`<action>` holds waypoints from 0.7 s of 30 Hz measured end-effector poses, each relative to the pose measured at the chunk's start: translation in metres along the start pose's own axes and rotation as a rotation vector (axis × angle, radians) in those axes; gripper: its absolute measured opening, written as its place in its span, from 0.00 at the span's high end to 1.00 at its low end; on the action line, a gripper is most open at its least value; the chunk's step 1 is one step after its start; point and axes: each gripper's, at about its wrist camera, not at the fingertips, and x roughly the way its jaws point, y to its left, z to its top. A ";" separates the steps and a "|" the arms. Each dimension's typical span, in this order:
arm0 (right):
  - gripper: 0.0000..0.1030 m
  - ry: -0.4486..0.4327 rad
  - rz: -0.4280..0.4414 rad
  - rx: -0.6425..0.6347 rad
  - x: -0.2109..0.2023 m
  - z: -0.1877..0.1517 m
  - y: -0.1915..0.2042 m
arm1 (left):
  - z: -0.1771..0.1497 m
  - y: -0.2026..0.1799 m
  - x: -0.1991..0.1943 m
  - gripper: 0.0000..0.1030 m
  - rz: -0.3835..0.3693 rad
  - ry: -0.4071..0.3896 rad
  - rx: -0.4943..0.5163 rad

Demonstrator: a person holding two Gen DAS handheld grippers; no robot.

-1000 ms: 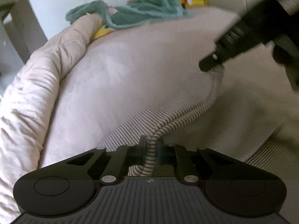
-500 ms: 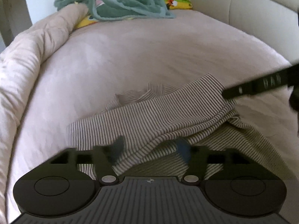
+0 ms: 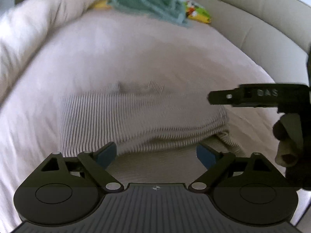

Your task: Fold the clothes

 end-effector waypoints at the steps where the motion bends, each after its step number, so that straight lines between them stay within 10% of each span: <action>1: 0.28 0.010 0.030 0.029 0.002 0.001 -0.003 | 0.002 -0.006 0.000 0.13 0.018 -0.014 0.042; 5: 0.28 0.093 0.164 0.193 0.020 0.008 -0.022 | 0.012 -0.028 0.022 0.44 0.067 -0.007 0.202; 14: 0.28 0.186 0.504 0.611 0.060 0.023 -0.079 | 0.034 -0.063 0.070 0.51 -0.068 -0.016 0.257; 21: 0.19 0.072 0.578 0.440 0.017 0.068 -0.072 | 0.045 -0.083 0.096 0.55 -0.154 0.015 0.245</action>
